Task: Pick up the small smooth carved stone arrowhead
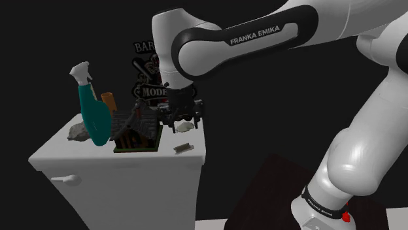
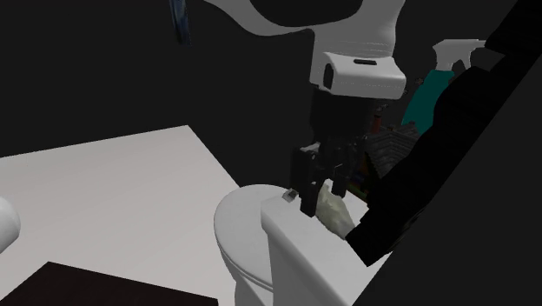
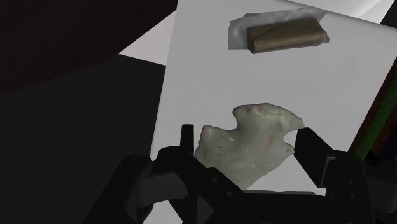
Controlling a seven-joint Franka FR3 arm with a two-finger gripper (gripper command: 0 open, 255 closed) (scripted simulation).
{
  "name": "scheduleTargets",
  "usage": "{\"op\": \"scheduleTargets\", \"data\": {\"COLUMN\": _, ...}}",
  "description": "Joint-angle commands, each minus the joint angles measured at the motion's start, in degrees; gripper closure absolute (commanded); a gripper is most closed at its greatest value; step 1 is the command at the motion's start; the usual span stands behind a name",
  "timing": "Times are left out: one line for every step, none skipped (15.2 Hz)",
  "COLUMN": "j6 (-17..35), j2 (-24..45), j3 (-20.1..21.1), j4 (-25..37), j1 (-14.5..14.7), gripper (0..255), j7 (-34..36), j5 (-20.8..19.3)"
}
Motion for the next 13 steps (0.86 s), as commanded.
{"op": "scheduleTargets", "data": {"j6": -1.41, "j2": -0.18, "j3": 0.02, "j4": 1.23, "j1": 0.03, "gripper": 255, "j7": 0.00, "j5": 0.10}}
{"op": "scheduleTargets", "data": {"j6": -2.17, "j2": -0.26, "j3": -0.01, "j4": 1.93, "j1": 0.02, "gripper": 255, "j7": -0.05, "j5": 0.14}}
{"op": "scheduleTargets", "data": {"j6": -2.93, "j2": -0.32, "j3": -0.03, "j4": 2.63, "j1": 0.00, "gripper": 255, "j7": -0.10, "j5": 0.17}}
{"op": "scheduleTargets", "data": {"j6": -3.69, "j2": -0.37, "j3": -0.04, "j4": 3.35, "j1": -0.01, "gripper": 255, "j7": -0.14, "j5": 0.19}}
{"op": "scheduleTargets", "data": {"j6": -4.46, "j2": -0.41, "j3": -0.06, "j4": 4.09, "j1": -0.02, "gripper": 255, "j7": -0.18, "j5": 0.20}}
{"op": "scheduleTargets", "data": {"j6": -5.22, "j2": -0.43, "j3": -0.07, "j4": 4.84, "j1": -0.03, "gripper": 255, "j7": -0.21, "j5": 0.21}}
{"op": "scheduleTargets", "data": {"j6": -5.99, "j2": -0.43, "j3": -0.08, "j4": 5.60, "j1": -0.04, "gripper": 255, "j7": -0.24, "j5": 0.21}}
{"op": "scheduleTargets", "data": {"j6": -6.76, "j2": -0.43, "j3": -0.09, "j4": 6.38, "j1": -0.05, "gripper": 255, "j7": -0.26, "j5": 0.21}}
{"op": "scheduleTargets", "data": {"j6": -7.54, "j2": -0.40, "j3": -0.10, "j4": 7.17, "j1": -0.05, "gripper": 255, "j7": -0.28, "j5": 0.19}}
{"op": "scheduleTargets", "data": {"j6": -8.31, "j2": -0.37, "j3": -0.10, "j4": 7.98, "j1": -0.06, "gripper": 255, "j7": -0.29, "j5": 0.18}}
{"op": "scheduleTargets", "data": {"j6": -9.09, "j2": -0.31, "j3": -0.10, "j4": 8.81, "j1": -0.07, "gripper": 255, "j7": -0.29, "j5": 0.15}}
{"op": "scheduleTargets", "data": {"j6": -9.20, "j2": -0.32, "j3": -0.10, "j4": 8.92, "j1": -0.07, "gripper": 255, "j7": -0.30, "j5": 0.15}}
{"op": "scheduleTargets", "data": {"j6": -9.21, "j2": -0.31, "j3": -0.10, "j4": 8.93, "j1": -0.07, "gripper": 255, "j7": -0.30, "j5": 0.15}}
